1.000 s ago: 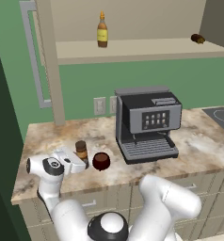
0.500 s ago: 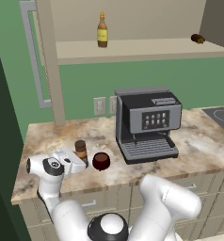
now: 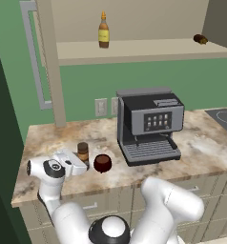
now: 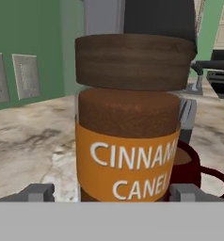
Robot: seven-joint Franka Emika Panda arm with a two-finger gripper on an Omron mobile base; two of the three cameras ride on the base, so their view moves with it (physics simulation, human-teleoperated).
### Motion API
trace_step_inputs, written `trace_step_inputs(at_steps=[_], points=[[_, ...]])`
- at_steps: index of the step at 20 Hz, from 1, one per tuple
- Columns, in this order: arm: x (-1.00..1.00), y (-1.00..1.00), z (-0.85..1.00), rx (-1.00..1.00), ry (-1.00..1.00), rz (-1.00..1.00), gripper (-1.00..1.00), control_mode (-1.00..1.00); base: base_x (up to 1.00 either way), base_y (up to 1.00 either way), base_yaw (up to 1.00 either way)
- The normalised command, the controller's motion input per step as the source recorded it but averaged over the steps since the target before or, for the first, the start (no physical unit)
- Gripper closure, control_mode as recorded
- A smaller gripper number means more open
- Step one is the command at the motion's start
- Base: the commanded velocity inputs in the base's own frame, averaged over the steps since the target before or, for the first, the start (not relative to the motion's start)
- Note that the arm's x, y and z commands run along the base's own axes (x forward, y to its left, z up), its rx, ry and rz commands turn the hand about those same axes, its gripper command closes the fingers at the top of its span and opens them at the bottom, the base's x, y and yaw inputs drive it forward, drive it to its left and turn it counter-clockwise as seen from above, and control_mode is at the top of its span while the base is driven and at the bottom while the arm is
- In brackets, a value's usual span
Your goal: Pick the cinnamon and honey bottle from the cabinet and place them next to the mug.
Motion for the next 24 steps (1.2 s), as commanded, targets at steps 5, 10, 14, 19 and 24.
trace_step_inputs(at_steps=[5,10,14,19,24], points=[[-0.06,0.04,0.04,0.00,0.00,0.00,-1.00,-1.00,0.00,0.00,0.00],[-0.31,0.26,0.21,0.00,-0.03,0.04,-1.00,-1.00,0.00,0.00,0.00],[-0.32,0.16,0.29,0.00,0.00,0.06,-1.00,-1.00,0.00,0.00,0.00],[-0.63,-0.03,0.41,0.02,-0.01,0.13,-1.00,-1.00,0.00,0.00,0.00],[-0.75,-0.38,0.62,0.05,-0.08,0.21,-1.00,-1.00,0.00,0.00,0.00]])
